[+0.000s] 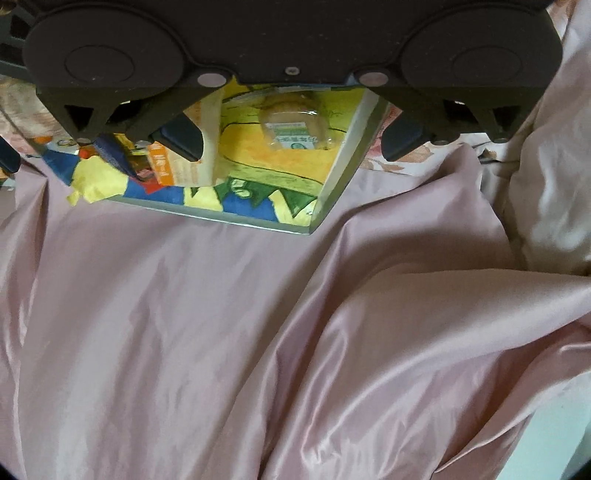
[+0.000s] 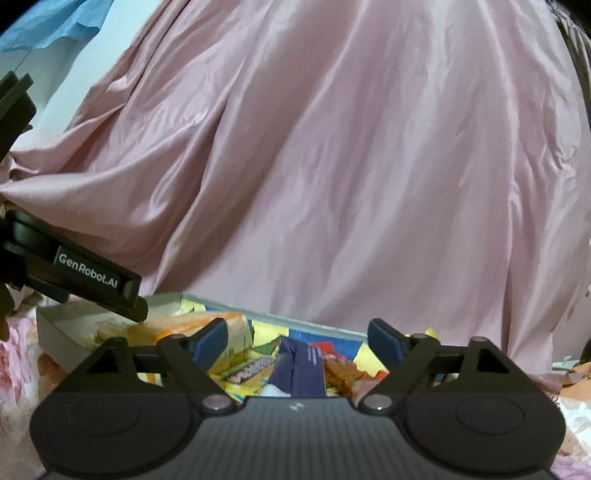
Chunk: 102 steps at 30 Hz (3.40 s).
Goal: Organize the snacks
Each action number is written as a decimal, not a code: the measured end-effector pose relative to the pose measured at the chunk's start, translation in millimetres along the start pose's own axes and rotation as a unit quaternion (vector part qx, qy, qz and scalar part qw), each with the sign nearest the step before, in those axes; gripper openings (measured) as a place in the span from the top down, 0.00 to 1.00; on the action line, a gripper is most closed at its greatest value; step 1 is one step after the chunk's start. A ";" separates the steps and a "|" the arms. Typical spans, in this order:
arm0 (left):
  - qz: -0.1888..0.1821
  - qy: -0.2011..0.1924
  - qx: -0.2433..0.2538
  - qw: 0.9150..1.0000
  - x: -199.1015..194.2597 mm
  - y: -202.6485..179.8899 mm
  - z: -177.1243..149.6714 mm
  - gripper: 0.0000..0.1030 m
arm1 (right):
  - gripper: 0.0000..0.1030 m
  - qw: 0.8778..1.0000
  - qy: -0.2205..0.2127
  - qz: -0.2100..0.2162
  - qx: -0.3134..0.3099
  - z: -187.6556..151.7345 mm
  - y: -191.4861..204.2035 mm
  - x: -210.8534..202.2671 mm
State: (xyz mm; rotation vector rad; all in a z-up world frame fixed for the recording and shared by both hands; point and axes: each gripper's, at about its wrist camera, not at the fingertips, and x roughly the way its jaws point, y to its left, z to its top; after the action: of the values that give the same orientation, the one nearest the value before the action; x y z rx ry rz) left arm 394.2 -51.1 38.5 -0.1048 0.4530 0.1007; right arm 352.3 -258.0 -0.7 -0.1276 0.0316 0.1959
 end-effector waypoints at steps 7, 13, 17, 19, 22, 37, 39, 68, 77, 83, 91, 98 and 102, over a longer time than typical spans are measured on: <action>-0.004 -0.009 -0.004 1.000 -19.7 -5.5 5.1 0.01 | 0.02 1.000 -0.011 -0.017 0.014 16.0 -9.1 -12.5; -0.013 -0.023 -0.002 1.000 -44.1 -9.2 9.9 0.01 | 0.00 0.999 -0.014 -0.032 0.032 29.0 -18.0 -26.4; -0.015 -0.031 -0.003 0.999 -61.6 -10.3 10.0 0.01 | 0.00 0.998 -0.018 -0.041 0.040 37.4 -22.1 -37.9; -0.017 -0.034 -0.005 0.999 -71.0 -11.1 9.3 0.01 | 0.00 0.998 -0.017 -0.046 0.046 40.9 -25.8 -44.0; -0.018 -0.035 -0.006 0.999 -82.4 -12.8 8.1 0.01 | 0.00 0.996 -0.017 -0.057 0.060 46.3 -32.8 -53.4; -0.020 -0.050 -0.015 0.998 -146.4 -12.8 -12.9 0.01 | 0.00 0.994 -0.008 -0.063 0.092 64.6 -42.5 -106.7; -0.018 -0.050 -0.017 0.998 -153.4 -9.7 -18.0 0.01 | 0.00 0.994 -0.008 -0.063 0.092 65.8 -40.8 -114.5; -0.031 -0.078 0.001 0.996 -227.8 17.9 -69.8 0.01 | 0.00 0.998 0.007 -0.049 0.048 61.9 10.0 -193.5; -0.032 -0.079 -0.008 0.996 -238.5 35.1 -82.9 0.01 | 0.00 0.997 0.013 -0.053 0.063 59.2 12.1 -208.2; -0.038 -0.085 -0.002 0.996 -246.1 42.0 -95.5 0.01 | 0.00 0.996 0.022 -0.052 0.062 53.9 17.6 -219.4; -0.048 -0.074 -0.004 0.996 -250.7 54.8 -112.4 0.01 | 0.00 0.997 0.031 -0.052 0.053 44.6 29.5 -234.8; -0.053 -0.071 -0.010 0.996 -252.1 65.6 -122.4 0.01 | 0.00 0.997 0.035 -0.056 0.032 36.8 41.9 -245.6; -0.056 -0.073 -0.007 0.996 -254.3 70.3 -128.2 0.01 | 0.00 0.997 0.037 -0.060 0.023 31.9 48.3 -251.2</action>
State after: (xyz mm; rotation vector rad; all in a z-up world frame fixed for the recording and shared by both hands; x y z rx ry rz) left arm 103.0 -16.1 30.6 -0.1344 0.2997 0.0017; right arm 97.1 -255.2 35.9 -0.0908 0.1020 0.0700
